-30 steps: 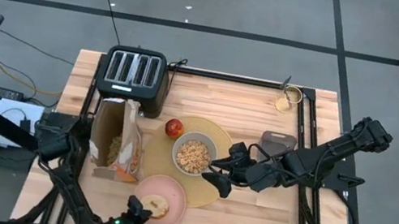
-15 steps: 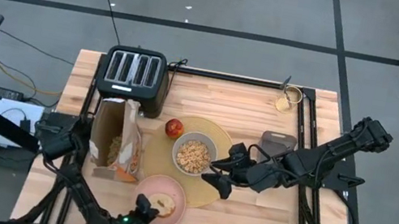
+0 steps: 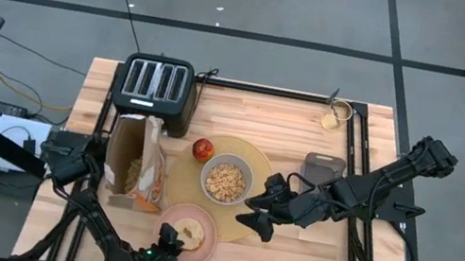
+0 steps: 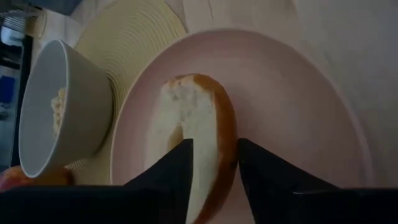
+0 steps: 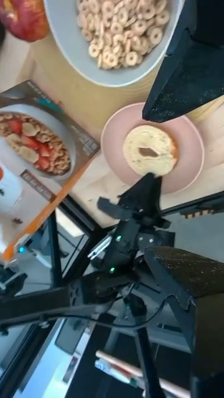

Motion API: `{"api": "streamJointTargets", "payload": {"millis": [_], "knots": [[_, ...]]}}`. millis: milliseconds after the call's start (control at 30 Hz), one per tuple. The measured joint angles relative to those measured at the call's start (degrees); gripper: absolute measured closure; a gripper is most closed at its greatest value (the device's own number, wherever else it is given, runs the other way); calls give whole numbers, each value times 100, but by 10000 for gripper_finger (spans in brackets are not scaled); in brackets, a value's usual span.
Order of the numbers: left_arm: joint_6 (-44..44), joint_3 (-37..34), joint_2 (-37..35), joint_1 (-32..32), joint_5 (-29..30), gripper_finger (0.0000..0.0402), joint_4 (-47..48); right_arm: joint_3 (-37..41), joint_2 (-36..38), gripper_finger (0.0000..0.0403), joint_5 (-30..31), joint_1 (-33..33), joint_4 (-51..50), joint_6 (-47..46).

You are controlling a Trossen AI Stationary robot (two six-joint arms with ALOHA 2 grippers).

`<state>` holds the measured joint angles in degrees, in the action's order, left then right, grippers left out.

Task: Arrange a breakfast setting
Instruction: Put the toasted bagel on the light orange plate, then put the purple spoon to the right of the gray bowl on the yellow placemat

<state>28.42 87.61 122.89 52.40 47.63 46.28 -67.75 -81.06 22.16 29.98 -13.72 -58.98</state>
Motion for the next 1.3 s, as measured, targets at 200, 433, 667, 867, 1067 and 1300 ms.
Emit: {"api": "streamJointTargets", "payload": {"millis": [200, 433, 667, 867, 1067, 1300], "knots": [[389, 185, -9, 24, -68, 236, 552, 0, 0, 58, -90, 8, -142, -126], [1117, 205, -217, 49, -141, 195, 1088, -2, -2, 58, -108, 6, -142, -131], [2377, 205, -391, 71, -103, 168, 1436, -1, -2, 58, -108, 6, -142, -131], [3030, 203, -432, 197, -95, 164, 512, 0, -2, 58, -125, 6, -143, -153], [3325, 195, -479, 149, 159, 165, 142, 0, -2, 58, -121, 6, -139, -147], [3198, 195, -395, -93, -29, 165, 72, 0, -2, 58, -123, 36, -137, -150]]}}
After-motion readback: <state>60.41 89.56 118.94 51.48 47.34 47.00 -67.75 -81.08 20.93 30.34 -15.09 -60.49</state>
